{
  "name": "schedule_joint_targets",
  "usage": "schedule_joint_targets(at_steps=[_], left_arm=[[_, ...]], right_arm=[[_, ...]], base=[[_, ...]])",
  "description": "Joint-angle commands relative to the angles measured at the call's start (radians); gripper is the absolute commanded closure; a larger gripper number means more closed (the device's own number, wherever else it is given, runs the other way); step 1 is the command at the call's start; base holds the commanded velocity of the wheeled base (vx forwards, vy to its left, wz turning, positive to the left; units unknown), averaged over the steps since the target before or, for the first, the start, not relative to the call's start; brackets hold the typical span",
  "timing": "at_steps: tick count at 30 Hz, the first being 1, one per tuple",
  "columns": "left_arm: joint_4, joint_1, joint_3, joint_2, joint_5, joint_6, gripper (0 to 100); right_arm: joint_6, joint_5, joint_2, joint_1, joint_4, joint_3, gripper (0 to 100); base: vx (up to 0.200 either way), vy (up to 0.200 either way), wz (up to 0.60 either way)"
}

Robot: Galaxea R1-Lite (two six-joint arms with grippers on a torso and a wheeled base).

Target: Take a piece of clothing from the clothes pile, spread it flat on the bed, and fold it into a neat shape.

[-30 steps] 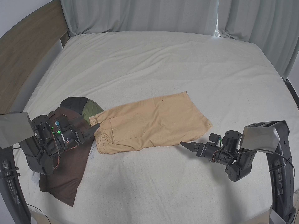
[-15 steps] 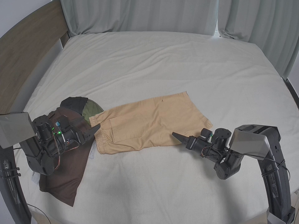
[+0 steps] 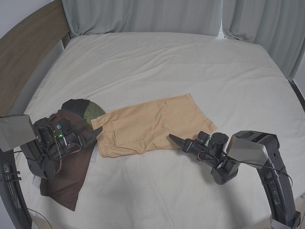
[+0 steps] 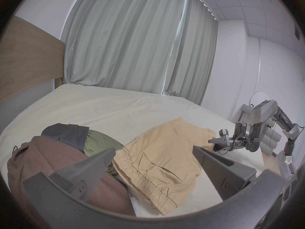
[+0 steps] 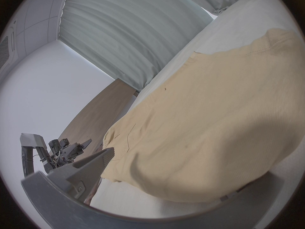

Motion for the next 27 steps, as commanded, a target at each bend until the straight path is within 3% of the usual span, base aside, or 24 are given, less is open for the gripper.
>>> schedule_joint_targets(at_steps=[1, 2, 16, 27], left_arm=[[-0.001, 0.001, -0.001, 0.002, 0.001, -0.001, 0], [-0.001, 0.001, -0.001, 0.002, -0.001, -0.001, 0], [-0.001, 0.001, -0.003, 0.008, -0.002, -0.002, 0], [-0.001, -0.016, 0.002, 0.009, -0.001, -0.002, 0]], right_arm=[[0.000, -0.005, 0.020, -0.001, 0.004, -0.007, 0], [0.000, -0.005, 0.021, -0.001, 0.004, -0.006, 100], [-0.003, -0.005, 0.023, 0.000, 0.004, 0.014, 100], [-0.047, -0.007, -0.035, 0.000, 0.001, 0.161, 100]], base=[[0.000, 0.000, 0.00], [0.000, 0.000, 0.00], [0.000, 0.000, 0.00], [0.000, 0.000, 0.00]])
